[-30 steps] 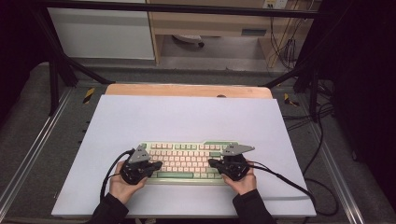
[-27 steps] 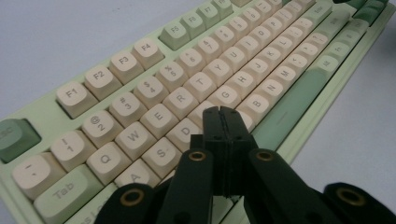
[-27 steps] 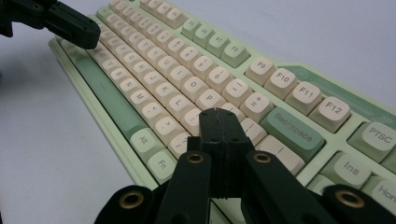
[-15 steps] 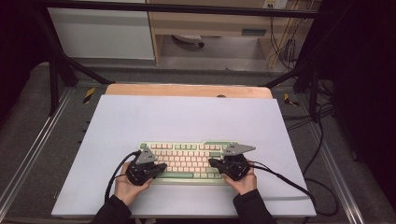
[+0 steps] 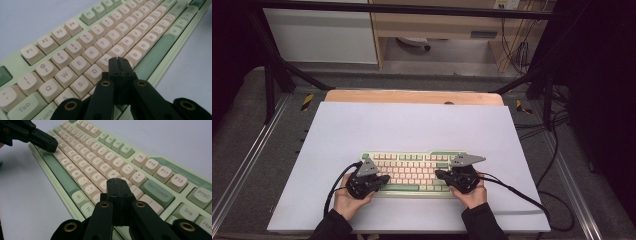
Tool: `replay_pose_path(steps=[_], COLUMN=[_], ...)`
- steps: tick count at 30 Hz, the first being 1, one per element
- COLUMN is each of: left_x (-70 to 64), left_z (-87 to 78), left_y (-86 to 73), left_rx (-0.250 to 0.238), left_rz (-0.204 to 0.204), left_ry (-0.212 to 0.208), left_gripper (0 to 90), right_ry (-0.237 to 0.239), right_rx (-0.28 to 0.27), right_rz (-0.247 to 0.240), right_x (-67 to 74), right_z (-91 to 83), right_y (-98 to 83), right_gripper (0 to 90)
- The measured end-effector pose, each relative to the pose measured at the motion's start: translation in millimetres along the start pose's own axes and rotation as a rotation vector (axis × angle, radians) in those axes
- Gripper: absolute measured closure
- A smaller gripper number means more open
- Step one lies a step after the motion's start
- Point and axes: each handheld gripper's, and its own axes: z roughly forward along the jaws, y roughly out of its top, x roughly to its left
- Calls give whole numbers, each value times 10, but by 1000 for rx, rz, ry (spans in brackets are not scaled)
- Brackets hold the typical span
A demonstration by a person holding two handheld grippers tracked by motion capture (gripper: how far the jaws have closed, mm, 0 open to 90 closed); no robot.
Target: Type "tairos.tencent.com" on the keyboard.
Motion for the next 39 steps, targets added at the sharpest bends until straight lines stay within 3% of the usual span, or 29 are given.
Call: replay_pose_path(steps=[9, 18, 29, 39], left_x=[86, 128, 210, 240], left_z=[-164, -220, -289, -322], left_y=[-22, -90, -184, -203], left_rx=[-35, -27, -28, -37], left_rz=[-23, -21, -36, -43], left_ry=[13, 18, 25, 31], left_gripper=[900, 900, 900, 900], right_ry=[5, 20, 41, 22], right_rx=[-15, -23, -19, 16], right_rz=[12, 14, 14, 19], right_x=[0, 55, 166, 212], right_z=[-6, 67, 304, 565], right_y=[32, 112, 245, 279], right_gripper=[900, 900, 900, 900])
